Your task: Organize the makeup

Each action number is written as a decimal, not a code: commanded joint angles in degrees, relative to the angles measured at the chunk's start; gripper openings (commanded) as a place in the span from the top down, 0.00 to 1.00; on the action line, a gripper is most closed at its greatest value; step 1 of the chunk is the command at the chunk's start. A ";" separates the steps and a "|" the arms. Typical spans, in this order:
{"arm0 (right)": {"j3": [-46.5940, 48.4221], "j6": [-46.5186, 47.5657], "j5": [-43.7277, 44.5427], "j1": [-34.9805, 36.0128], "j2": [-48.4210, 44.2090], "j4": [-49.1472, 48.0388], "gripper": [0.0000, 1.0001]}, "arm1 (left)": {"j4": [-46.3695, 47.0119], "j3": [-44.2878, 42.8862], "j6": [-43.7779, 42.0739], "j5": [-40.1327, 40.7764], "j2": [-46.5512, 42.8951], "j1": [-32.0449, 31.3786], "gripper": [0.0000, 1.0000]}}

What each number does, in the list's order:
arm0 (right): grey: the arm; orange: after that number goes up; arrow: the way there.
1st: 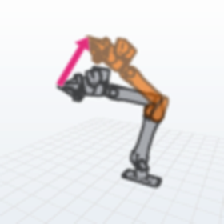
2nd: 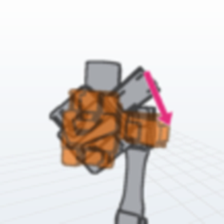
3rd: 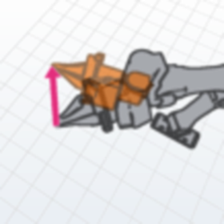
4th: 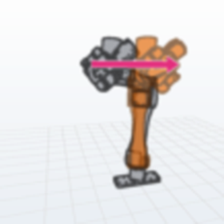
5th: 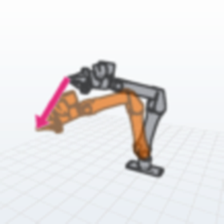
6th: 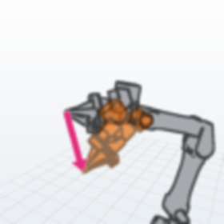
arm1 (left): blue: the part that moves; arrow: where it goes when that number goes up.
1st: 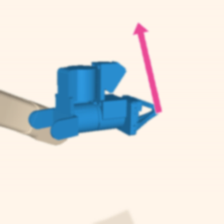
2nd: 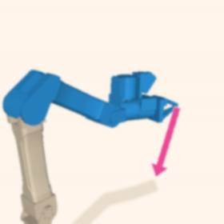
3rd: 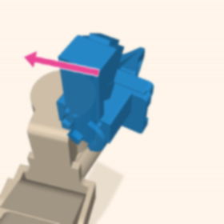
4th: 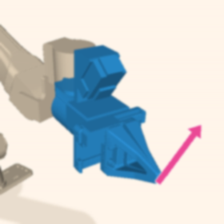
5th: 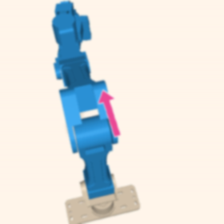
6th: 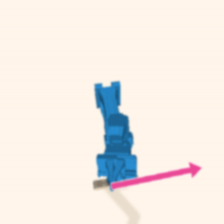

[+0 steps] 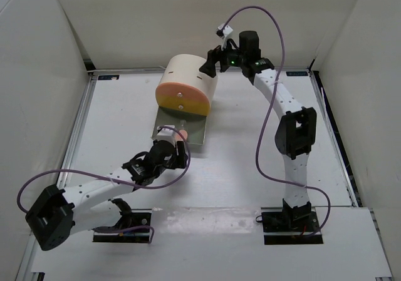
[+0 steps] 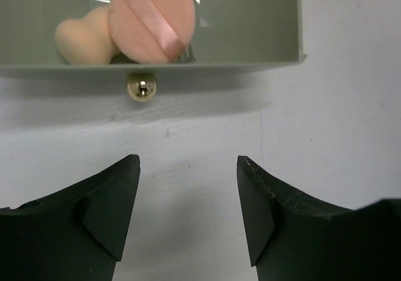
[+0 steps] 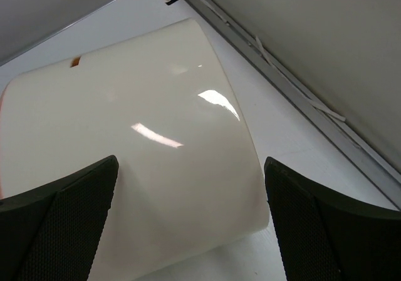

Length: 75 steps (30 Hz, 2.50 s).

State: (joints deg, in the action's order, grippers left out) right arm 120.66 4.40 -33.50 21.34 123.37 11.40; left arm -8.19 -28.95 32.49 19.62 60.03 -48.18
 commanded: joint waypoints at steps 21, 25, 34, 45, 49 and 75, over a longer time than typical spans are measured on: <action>7.13 -2.38 -26.01 0.10 9.87 -7.18 0.08 | 34.98 -0.84 -7.00 -11.96 20.72 19.09 0.31; 6.34 -2.82 -25.92 0.10 10.22 -7.18 0.08 | 38.94 -5.05 -9.28 -12.94 24.69 20.58 0.32; 2.92 -1.86 -23.55 0.10 8.29 -6.48 0.09 | 44.56 -9.99 -8.67 -10.03 29.79 21.11 0.57; 3.09 -12.47 -22.75 -2.71 10.22 -17.80 0.07 | 47.12 -9.20 -12.79 -10.39 27.86 21.29 0.91; 4.14 -14.25 -23.02 -3.94 10.75 -20.45 0.07 | 50.01 -6.65 -15.70 -10.48 24.88 21.03 0.90; 7.22 -18.46 -24.68 -8.34 14.62 -25.11 0.26 | 37.56 1.70 -22.48 -18.82 14.15 21.46 0.91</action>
State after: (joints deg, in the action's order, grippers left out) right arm 125.60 -12.47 -54.81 12.78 137.12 -10.92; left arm 28.16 -27.55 9.13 5.26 77.30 -26.61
